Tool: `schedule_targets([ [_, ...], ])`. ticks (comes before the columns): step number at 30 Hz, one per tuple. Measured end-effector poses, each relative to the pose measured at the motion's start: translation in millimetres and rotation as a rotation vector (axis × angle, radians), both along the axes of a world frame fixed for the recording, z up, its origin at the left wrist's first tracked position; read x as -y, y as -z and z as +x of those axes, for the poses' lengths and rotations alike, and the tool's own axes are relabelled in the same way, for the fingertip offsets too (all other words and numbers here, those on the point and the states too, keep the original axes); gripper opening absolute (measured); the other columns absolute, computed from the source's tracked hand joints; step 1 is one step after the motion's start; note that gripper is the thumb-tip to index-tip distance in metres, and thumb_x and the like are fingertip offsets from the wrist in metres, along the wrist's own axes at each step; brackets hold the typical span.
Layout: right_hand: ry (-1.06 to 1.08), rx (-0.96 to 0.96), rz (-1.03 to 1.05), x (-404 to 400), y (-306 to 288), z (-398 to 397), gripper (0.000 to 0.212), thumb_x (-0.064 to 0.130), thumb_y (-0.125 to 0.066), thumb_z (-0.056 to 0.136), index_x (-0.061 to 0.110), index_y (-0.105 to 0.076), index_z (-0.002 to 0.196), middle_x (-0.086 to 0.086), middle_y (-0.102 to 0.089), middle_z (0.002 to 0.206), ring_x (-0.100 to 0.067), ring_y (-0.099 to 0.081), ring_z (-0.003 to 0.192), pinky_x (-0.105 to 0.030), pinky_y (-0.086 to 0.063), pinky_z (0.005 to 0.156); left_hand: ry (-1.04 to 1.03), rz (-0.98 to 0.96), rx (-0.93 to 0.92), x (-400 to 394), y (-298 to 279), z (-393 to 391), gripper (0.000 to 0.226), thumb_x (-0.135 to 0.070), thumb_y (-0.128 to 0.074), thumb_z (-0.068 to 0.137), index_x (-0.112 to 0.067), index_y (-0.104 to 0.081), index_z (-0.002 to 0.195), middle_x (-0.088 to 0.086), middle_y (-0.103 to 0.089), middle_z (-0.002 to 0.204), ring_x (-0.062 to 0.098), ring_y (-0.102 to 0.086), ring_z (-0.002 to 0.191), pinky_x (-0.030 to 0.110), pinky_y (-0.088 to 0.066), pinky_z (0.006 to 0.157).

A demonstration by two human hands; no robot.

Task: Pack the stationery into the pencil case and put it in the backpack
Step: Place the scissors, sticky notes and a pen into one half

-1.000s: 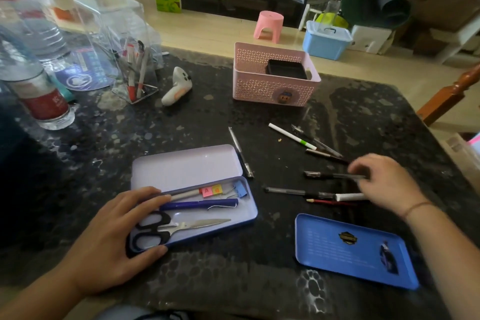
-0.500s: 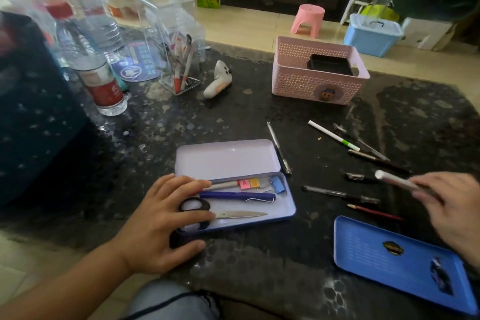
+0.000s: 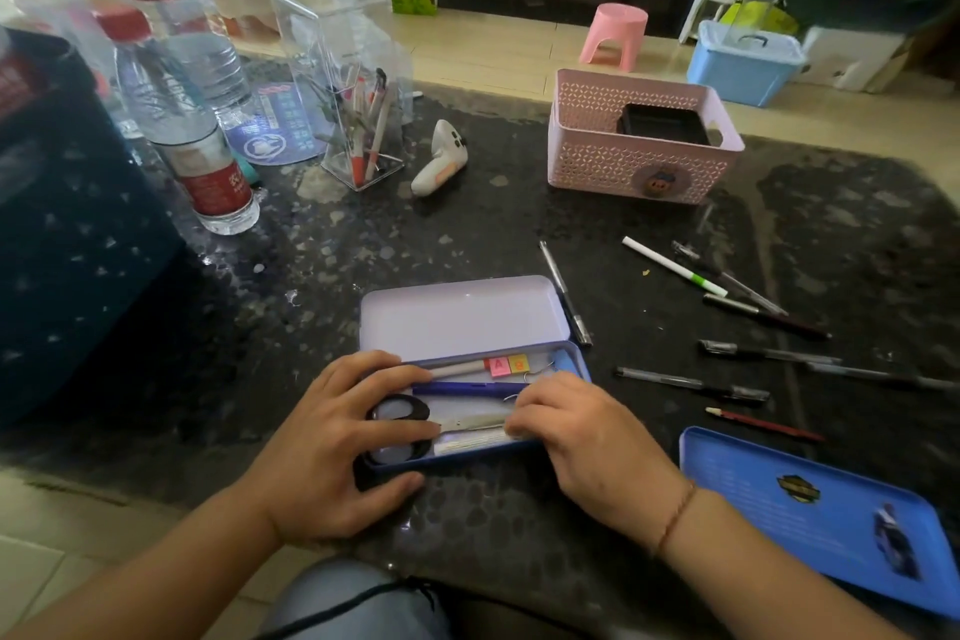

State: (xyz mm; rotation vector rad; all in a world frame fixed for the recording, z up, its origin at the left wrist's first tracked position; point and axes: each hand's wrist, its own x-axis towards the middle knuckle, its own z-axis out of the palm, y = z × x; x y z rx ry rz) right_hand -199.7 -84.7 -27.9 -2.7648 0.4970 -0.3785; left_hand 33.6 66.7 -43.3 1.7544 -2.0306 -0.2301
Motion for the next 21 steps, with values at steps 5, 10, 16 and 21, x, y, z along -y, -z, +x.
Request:
schedule_targets([
  [5,0.032,0.007,0.086,-17.8,-0.8,-4.4,0.024,0.018,-0.047,0.089,0.018,-0.064,0.106,0.0,-0.066,0.101,-0.016,-0.057,0.093,-0.035,-0.052,0.083,-0.002,-0.033,-0.025,-0.4,2.9,0.6,0.039,-0.048,-0.072,0.076,-0.037,-0.07,0.113,-0.01,-0.049,0.142,0.021,-0.039,0.135,0.049,-0.042,0.103],
  [10,0.14,0.125,0.036,-1.4,-22.2,-28.7,0.018,0.023,-0.059,0.087,0.018,-0.067,0.103,0.004,-0.068,0.099,-0.013,-0.058,0.094,-0.027,-0.045,0.085,-0.021,-0.051,-0.045,0.8,5.3,0.9,0.045,-0.048,-0.072,0.073,-0.036,-0.067,0.116,-0.011,-0.05,0.142,0.024,-0.044,0.131,0.049,-0.043,0.102],
  [16,0.749,-0.067,-0.034,108.1,-24.1,-123.7,0.014,0.017,-0.063,0.085,0.023,-0.07,0.096,0.004,-0.067,0.096,-0.017,-0.058,0.096,-0.031,-0.047,0.084,-0.076,-0.14,0.033,5.3,8.2,-2.1,0.05,-0.065,-0.052,0.083,-0.028,-0.072,0.111,-0.005,-0.059,0.132,0.027,-0.05,0.123,0.047,-0.04,0.103],
  [21,0.92,-0.199,0.021,155.8,-17.4,-153.3,0.011,0.023,-0.062,0.085,0.025,-0.07,0.091,0.001,-0.066,0.096,-0.021,-0.06,0.095,-0.033,-0.049,0.081,-0.102,-0.153,0.077,7.4,11.9,-2.5,0.053,-0.066,-0.05,0.081,-0.026,-0.073,0.107,-0.002,-0.062,0.127,0.026,-0.052,0.119,0.052,-0.043,0.098],
])
